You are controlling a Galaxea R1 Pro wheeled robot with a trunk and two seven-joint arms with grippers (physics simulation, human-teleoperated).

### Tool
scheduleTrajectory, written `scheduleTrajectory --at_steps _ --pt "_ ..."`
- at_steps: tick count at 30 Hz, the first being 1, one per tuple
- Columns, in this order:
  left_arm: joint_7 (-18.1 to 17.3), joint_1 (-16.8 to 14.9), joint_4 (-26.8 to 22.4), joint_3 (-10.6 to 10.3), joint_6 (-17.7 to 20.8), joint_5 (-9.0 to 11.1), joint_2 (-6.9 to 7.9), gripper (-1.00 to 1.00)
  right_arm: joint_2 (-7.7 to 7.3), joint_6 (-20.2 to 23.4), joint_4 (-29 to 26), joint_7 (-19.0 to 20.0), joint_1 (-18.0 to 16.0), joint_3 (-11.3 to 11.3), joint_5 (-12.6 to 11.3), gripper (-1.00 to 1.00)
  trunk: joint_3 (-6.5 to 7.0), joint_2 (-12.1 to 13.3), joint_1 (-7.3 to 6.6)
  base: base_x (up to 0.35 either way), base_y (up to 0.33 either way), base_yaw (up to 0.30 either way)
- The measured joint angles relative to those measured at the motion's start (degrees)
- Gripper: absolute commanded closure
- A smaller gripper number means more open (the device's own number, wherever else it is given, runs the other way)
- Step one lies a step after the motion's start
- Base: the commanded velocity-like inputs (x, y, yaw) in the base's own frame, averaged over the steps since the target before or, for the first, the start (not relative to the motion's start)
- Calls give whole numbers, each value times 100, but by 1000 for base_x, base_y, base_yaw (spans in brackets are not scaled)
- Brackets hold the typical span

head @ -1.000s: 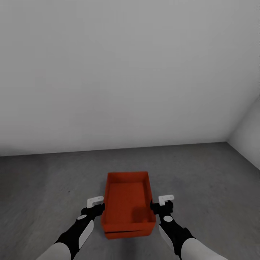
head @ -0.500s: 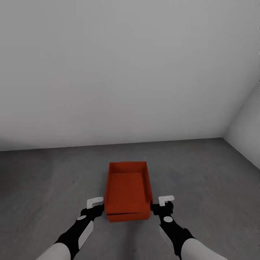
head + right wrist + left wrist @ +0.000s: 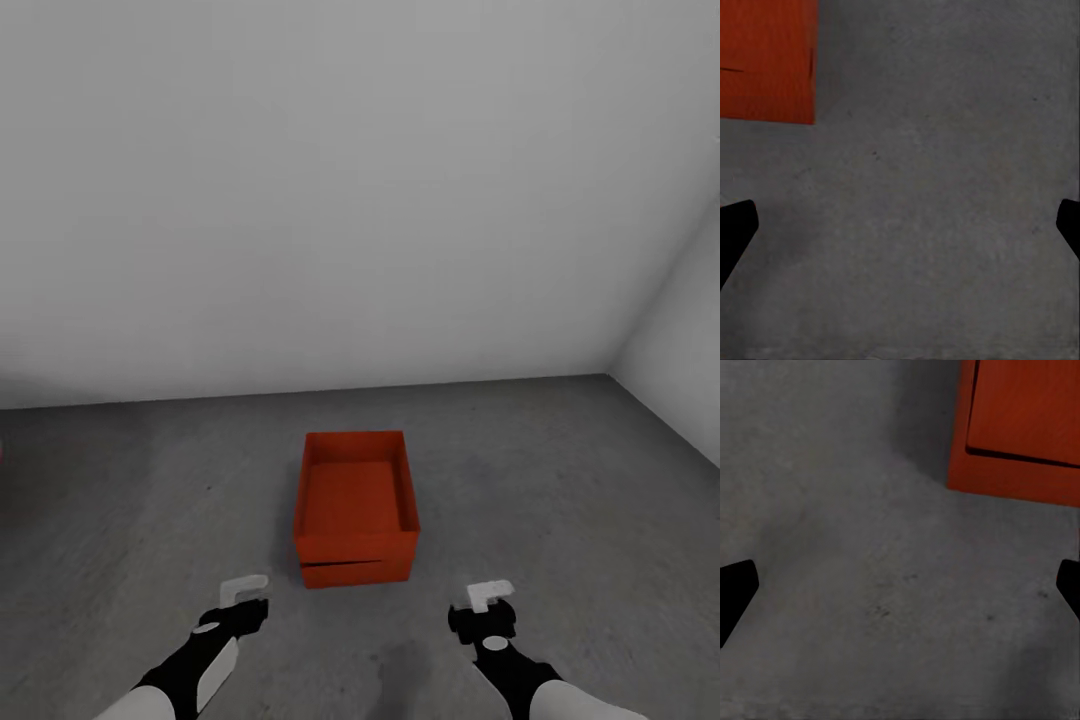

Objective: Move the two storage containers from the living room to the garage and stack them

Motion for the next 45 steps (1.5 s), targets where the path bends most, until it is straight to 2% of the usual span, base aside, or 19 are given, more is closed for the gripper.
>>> scheduleTrajectory --at_steps 3,7,10,14,16,21,26,34,45 --pt "8 -1 475 2 5 4 96 -100 -88 -4 407 8 0 2 -5 -100 0 0 0 -7 0 0" --pt "-22 2 1406 1 -21 9 262 -100 -241 18 744 65 0 4 -18 -100 0 0 0 -1 0 0" --pt "-65 26 1702 -1 -22 2 271 -100 -314 47 796 258 26 6 -20 -100 0 0 0 0 0 0" --pt "-169 80 1758 6 -27 7 208 -100 -297 58 804 406 490 -8 -29 -100 -1 0 -1 0 0 0" --pt "-322 351 1769 11 -37 6 188 -100 -286 53 809 423 899 -29 -57 -100 -1 0 -1 0 0 0" --pt "-534 731 1770 5 -59 3 173 -100 -259 43 811 436 1295 -47 -93 -100 20 0 -1 0 0 0" --pt "-570 804 1770 4 -55 5 175 -100 -250 47 811 452 1375 -52 -125 -100 62 0 -1 0 0 0" --pt "-543 817 1755 -9 -57 -49 233 -100 -255 62 812 820 1444 -56 -132 -100 136 0 -1 0 0 0" --pt "-541 818 1760 -12 -57 -39 236 -100 -260 217 812 1072 1474 -65 -147 -100 239 0 -1 0 0 0"
